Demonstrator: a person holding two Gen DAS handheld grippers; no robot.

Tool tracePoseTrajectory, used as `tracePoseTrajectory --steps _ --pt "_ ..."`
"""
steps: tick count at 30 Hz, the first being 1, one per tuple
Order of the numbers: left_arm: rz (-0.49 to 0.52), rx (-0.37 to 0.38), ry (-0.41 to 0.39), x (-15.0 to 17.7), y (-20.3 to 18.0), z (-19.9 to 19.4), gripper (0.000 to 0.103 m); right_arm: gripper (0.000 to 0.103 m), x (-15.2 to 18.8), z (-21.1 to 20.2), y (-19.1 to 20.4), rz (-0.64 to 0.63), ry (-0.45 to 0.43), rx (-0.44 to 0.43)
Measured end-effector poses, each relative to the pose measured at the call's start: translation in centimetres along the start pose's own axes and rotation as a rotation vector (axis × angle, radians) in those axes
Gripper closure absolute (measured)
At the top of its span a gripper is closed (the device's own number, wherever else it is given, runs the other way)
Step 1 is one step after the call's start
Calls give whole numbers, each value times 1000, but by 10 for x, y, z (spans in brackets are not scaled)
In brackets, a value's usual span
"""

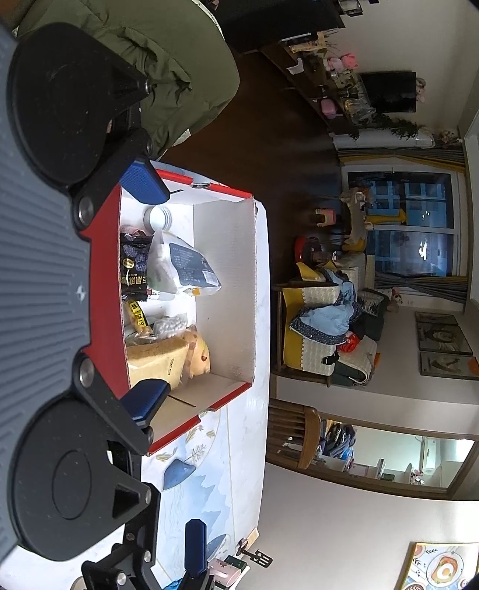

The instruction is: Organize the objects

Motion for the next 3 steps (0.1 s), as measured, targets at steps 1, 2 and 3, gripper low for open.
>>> tracePoseTrajectory --steps 1,2,3 --pt "-1 5 2 0 -1 0 2 0 1 -1 -1 0 2 2" --pt "-1 4 3 0 -1 0 2 0 2 -1 -2 2 4 4" --pt "1 2 6 0 -2 0 2 0 4 -1 -4 5 8 5"
Point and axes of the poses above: each gripper's, at about its wrist camera, not at the fingertips, and z roughly the way its jaws point, y to its left, x to its underside, the point moved 5 cm from there along z, roughly the way its jaws point, and after that the axes turned 10 degrees about z, right-handed, at the moved point
